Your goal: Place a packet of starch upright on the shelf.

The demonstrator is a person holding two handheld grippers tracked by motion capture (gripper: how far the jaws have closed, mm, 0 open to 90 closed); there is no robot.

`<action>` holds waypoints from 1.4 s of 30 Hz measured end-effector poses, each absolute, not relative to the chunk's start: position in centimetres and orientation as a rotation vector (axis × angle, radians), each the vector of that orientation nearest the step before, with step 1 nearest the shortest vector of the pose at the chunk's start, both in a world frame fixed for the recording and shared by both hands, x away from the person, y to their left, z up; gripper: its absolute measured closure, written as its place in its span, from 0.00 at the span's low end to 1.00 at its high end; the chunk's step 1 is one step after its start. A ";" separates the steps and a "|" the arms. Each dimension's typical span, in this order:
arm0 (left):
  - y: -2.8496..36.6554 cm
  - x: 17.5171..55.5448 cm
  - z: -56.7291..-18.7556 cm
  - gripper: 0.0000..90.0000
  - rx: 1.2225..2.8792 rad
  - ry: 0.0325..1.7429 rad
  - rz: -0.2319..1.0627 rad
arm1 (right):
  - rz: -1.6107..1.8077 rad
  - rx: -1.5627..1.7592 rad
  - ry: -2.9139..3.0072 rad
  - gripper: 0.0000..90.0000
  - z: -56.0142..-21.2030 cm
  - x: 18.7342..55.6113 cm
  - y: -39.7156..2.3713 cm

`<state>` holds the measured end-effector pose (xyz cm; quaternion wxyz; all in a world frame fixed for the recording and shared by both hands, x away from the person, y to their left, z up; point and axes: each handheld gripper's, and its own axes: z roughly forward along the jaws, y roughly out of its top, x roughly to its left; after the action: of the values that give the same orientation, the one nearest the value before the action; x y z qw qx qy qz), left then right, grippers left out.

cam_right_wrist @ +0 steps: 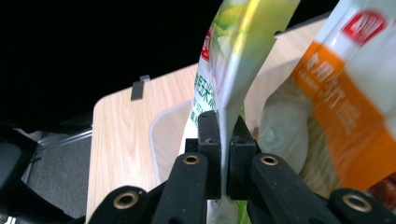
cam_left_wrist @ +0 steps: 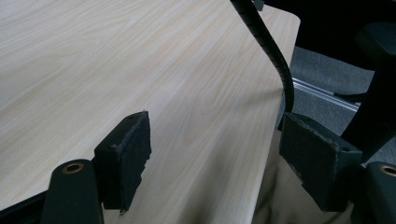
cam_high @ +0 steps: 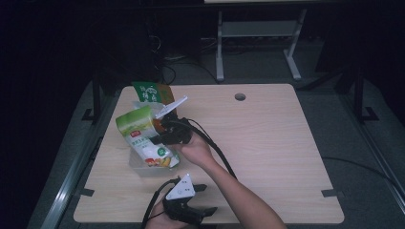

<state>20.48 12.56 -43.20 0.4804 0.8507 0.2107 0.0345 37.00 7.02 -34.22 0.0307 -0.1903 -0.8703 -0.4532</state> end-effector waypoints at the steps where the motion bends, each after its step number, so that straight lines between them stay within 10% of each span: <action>1: 12.6 20.5 -43.2 0.27 2.076 0.516 0.083 | -1.381 -0.578 -2.693 0.96 -34.5 37.1 7.1; 26: 12.6 20.5 -43.2 0.27 2.067 0.510 0.084 | -1.122 -0.439 -2.817 0.69 -33.0 38.3 10.0; 32: 12.5 20.5 -43.1 0.27 2.074 0.503 0.084 | -1.054 -0.461 -2.852 0.95 -33.2 38.7 11.1; 42: 12.4 20.3 -43.1 0.27 2.075 0.500 0.082 | -1.276 -0.598 -2.715 1.00 -33.0 37.6 9.3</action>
<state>20.34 12.44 -43.09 0.4820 0.8511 0.2053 0.0336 37.61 9.28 -33.00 0.0412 -0.1952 -0.8868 -0.4169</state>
